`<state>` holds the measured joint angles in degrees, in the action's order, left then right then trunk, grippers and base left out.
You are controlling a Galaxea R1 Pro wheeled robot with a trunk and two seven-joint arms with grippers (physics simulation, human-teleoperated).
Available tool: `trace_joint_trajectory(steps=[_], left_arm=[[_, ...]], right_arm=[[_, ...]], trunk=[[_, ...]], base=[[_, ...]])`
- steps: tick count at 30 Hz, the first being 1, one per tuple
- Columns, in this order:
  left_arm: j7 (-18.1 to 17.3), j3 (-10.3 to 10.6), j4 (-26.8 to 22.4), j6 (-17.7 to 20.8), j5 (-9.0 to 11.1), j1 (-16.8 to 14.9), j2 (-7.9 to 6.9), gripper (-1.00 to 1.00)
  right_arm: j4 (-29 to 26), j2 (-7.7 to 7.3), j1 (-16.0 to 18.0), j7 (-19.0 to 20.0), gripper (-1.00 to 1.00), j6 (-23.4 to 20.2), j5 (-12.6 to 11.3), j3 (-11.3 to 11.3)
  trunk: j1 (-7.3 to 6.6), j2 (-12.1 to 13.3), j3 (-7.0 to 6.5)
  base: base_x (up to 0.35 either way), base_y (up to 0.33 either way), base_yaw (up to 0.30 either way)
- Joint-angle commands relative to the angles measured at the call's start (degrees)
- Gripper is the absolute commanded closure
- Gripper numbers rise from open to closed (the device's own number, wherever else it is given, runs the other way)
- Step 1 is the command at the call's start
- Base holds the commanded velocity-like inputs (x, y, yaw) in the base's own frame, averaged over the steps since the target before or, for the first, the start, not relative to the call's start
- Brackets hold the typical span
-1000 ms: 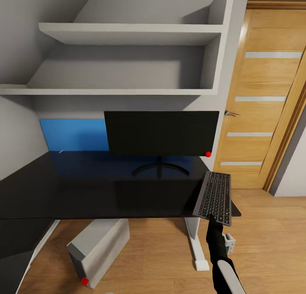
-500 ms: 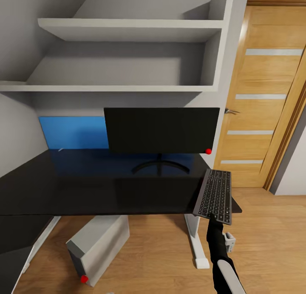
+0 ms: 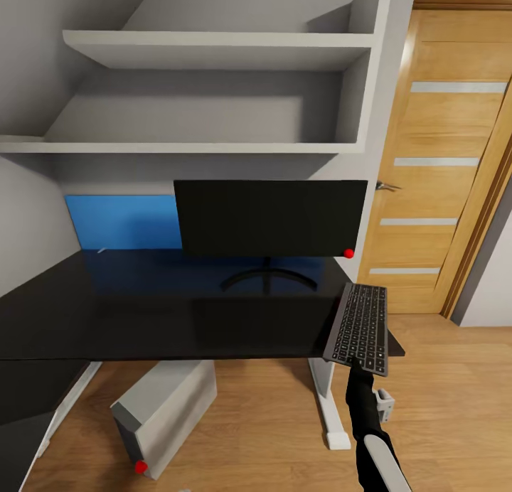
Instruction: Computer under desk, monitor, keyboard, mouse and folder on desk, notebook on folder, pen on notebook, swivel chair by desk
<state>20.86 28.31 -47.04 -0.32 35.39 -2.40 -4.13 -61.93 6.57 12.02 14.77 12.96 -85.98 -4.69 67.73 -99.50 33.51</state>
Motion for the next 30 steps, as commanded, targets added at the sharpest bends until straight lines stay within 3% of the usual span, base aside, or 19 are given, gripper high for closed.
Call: trace_joint_trajectory(steps=[1, 9, 20, 21, 30], left_arm=[[0.5, 0.3, -0.1, 0.0, 0.4, -0.1, -0.09, -1.00], [0.6, 0.4, -0.1, -0.4, 0.4, 0.0, -0.09, -1.00], [0.6, 0.4, -0.1, -0.4, 0.4, 0.0, -0.09, -1.00], [0.6, 0.4, -0.1, -0.4, 0.4, 0.0, -0.09, -1.00], [0.6, 0.4, -0.1, -0.4, 0.4, 0.0, -0.09, -1.00]], right_arm=[[0.1, 0.05, 0.0, -2.0, 1.00, -0.1, -1.5, -0.1], [0.1, 0.03, 0.0, -2.1, 1.00, -0.2, -1.5, -0.1], [0.1, 0.02, 0.0, -2.2, 1.00, -0.2, -1.4, -0.1], [0.1, 0.02, 0.0, -2.2, -1.00, -0.2, -1.4, -0.1], [0.1, 0.03, 0.0, -2.2, -1.00, -0.2, -1.4, -0.1]], trunk=[[0.00, 0.0, 0.07], [-1.32, 2.4, -1.01], [-1.32, 2.4, -1.01], [-1.32, 2.4, -1.01], [-1.32, 2.4, -1.01]], base=[[0.000, 0.000, 0.000], [0.000, 0.000, 0.000], [0.000, 0.000, 0.000], [0.000, 0.000, 0.000], [0.000, 0.000, 0.000]])
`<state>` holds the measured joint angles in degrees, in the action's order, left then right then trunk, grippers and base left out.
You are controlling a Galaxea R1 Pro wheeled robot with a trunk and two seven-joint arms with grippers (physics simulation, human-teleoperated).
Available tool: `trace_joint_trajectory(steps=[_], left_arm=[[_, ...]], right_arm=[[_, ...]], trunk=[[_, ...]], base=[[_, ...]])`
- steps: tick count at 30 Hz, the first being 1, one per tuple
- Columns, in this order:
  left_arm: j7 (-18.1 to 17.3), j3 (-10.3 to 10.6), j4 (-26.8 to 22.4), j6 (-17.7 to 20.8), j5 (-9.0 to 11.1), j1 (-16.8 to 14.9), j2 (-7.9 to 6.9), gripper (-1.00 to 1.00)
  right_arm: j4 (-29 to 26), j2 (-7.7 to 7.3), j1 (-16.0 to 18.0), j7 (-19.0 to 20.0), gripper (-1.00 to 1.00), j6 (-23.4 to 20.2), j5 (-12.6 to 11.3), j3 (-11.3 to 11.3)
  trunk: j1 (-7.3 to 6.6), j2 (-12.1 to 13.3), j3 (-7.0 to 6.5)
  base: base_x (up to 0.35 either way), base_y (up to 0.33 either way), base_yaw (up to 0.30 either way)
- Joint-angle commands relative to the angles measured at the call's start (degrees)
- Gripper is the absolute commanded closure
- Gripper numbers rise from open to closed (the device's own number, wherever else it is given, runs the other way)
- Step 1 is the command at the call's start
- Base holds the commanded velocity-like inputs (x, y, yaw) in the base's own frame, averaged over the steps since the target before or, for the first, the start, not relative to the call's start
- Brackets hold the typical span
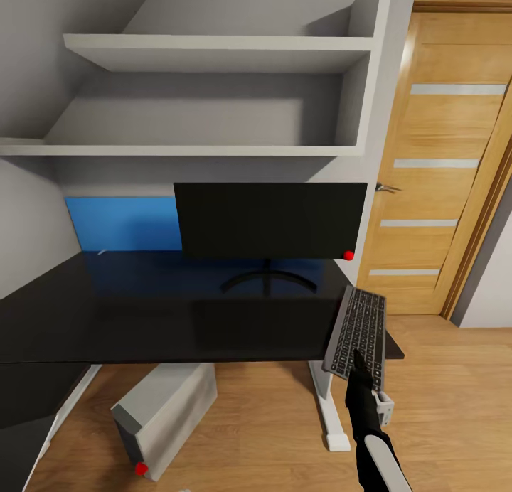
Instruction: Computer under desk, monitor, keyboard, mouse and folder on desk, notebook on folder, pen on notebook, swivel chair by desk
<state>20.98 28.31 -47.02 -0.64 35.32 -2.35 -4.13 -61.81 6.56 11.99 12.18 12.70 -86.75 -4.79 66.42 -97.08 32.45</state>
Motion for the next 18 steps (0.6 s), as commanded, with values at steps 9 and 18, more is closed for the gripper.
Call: trace_joint_trajectory(steps=[9, 18], left_arm=[[0.5, 0.3, 0.1, -0.1, 0.5, -0.1, -0.09, -1.00], [0.5, 0.0, 0.2, -0.2, 0.6, -0.1, -0.15, -1.00]], right_arm=[[0.0, 0.03, 0.0, 0.4, -1.00, 0.0, -0.6, 0.0], [0.0, 0.03, 0.0, 0.4, -1.00, 0.0, -0.6, 0.0]], trunk=[[0.00, 0.0, 0.06], [0.00, 0.0, 0.06]], base=[[0.000, 0.000, 0.000], [-0.099, 0.000, 0.000]])
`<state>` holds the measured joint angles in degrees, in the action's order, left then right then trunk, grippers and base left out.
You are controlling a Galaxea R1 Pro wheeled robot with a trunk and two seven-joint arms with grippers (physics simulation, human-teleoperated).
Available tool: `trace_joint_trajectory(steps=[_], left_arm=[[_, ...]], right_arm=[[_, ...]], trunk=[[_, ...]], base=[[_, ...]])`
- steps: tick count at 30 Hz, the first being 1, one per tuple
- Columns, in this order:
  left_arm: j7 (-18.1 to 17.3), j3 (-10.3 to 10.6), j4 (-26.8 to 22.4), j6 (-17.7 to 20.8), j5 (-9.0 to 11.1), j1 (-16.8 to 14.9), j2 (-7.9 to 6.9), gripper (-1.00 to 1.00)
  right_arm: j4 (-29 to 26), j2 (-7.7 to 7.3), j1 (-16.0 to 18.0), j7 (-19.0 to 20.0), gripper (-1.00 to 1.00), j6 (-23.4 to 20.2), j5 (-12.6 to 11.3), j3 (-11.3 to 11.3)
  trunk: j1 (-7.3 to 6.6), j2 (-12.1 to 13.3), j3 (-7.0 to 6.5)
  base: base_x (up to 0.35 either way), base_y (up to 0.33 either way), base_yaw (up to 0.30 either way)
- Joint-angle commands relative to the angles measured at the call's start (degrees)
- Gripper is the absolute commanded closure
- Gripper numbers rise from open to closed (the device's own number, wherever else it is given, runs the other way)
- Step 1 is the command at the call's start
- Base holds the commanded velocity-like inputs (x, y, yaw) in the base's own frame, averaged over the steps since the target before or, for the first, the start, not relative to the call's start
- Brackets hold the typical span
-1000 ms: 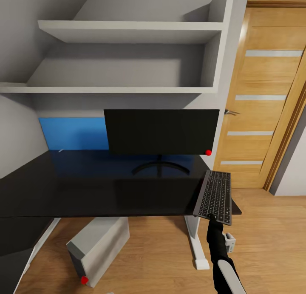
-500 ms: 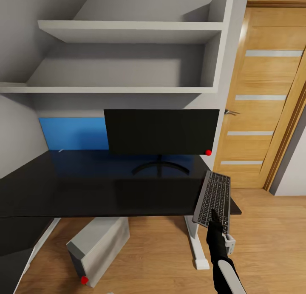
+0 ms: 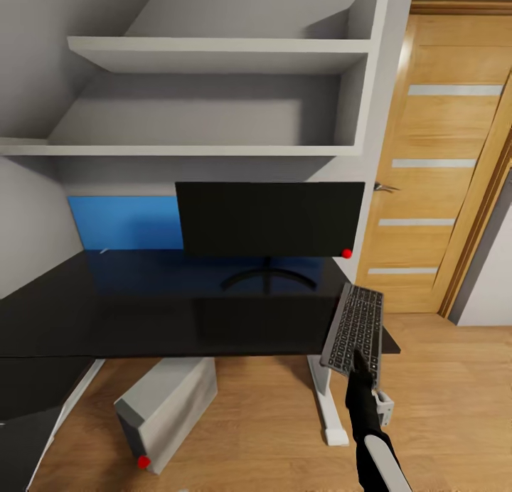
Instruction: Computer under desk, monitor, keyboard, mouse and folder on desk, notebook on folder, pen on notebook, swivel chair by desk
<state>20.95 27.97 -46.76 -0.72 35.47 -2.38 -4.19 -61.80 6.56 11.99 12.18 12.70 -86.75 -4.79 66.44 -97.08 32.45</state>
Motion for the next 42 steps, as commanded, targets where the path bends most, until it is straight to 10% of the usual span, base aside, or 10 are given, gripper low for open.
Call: trace_joint_trajectory(steps=[1, 10, 30, 42], left_arm=[[0.5, 0.4, -0.1, -0.1, 0.5, -0.1, -0.10, -1.00], [0.5, 0.1, -0.1, -0.1, 0.4, -0.1, -0.12, -1.00], [0.5, 0.4, -0.1, -0.1, 0.5, -0.1, -0.03, -1.00], [0.7, 0.5, 0.1, -0.1, 0.6, -0.1, -0.03, -1.00]], right_arm=[[0.0, 0.04, 0.0, 0.4, -1.00, 0.0, -0.6, 0.0], [0.1, 0.04, 0.0, -7.1, -1.00, 0.0, -0.8, 0.0], [-0.1, -0.70, 0.1, -8.0, -1.00, 0.0, -0.9, -2.5], [-0.5, -5.71, 0.2, -8.2, -1.00, -0.2, -1.2, -7.4]], trunk=[[-0.02, 0.0, 0.06], [-0.02, 0.0, 0.06], [-0.02, 0.0, 0.06], [-0.02, 0.0, 0.06]], base=[[-0.124, 0.000, 0.000], [-0.025, 0.000, 0.000], [0.000, 0.000, 0.000], [0.000, 0.000, 0.000]])
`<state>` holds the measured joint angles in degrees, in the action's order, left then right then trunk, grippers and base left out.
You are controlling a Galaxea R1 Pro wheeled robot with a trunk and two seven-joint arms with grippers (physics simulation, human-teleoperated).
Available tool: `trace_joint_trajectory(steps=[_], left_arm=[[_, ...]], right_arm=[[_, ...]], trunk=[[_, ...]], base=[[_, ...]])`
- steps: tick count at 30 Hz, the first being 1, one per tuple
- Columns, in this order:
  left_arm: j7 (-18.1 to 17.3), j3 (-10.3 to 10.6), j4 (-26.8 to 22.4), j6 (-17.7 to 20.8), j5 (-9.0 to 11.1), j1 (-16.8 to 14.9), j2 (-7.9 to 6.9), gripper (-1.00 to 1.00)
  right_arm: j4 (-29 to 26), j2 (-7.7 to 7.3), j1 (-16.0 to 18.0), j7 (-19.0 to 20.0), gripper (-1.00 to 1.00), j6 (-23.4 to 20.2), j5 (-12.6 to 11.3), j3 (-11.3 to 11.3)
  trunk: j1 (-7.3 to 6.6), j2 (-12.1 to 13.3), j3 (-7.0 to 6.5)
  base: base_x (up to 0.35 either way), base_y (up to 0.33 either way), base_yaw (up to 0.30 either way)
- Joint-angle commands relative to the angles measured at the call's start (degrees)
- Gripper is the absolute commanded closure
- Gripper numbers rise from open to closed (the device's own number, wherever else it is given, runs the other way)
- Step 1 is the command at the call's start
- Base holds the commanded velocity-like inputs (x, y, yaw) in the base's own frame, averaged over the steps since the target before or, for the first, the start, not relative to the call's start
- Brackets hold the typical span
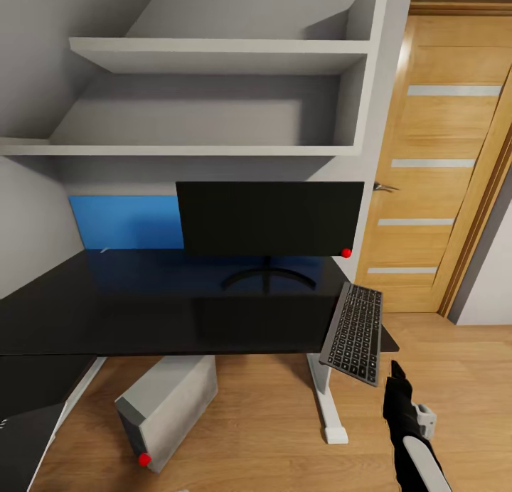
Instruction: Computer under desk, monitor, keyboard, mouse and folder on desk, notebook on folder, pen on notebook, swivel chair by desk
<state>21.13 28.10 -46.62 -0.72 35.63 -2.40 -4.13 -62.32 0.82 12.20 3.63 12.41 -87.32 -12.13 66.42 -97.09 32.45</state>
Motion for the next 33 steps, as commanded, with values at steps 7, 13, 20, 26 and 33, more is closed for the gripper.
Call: trace_joint_trajectory(steps=[7, 13, 20, 26, 33], left_arm=[[0.6, 0.6, 1.1, -0.1, 0.4, -0.1, -0.09, -1.00], [0.6, 0.6, 2.0, -0.1, 0.4, 0.0, -0.09, -1.00], [0.6, 0.5, 2.1, -0.1, 0.4, 0.0, -0.09, -1.00], [0.6, 0.5, 2.1, -0.1, 0.4, 0.0, -0.09, -1.00], [0.7, 0.4, 2.1, 0.0, 0.4, 0.0, -0.09, -1.00]], right_arm=[[0.0, -4.54, 0.2, -0.8, -1.00, 0.1, -5.4, -3.2], [0.1, -8.86, 0.2, -1.2, -1.00, 0.1, -10.7, -3.5], [3.2, -16.27, 0.6, -7.9, -1.00, 0.6, -10.9, -3.5], [12.1, -17.42, 1.8, -10.8, -1.00, 1.3, -2.4, -3.2], [19.5, -15.31, 1.9, -11.0, -1.00, 1.3, 22.6, -2.4]], trunk=[[-0.01, 0.0, 0.06], [-0.01, 0.0, 0.06], [-0.01, 0.0, 0.06], [-0.01, 0.0, 0.06], [-0.01, 0.0, 0.06]], base=[[0.000, 0.000, 0.000], [0.000, 0.000, 0.000], [0.000, 0.000, 0.000], [0.000, 0.000, 0.000], [0.000, 0.000, 0.000]])
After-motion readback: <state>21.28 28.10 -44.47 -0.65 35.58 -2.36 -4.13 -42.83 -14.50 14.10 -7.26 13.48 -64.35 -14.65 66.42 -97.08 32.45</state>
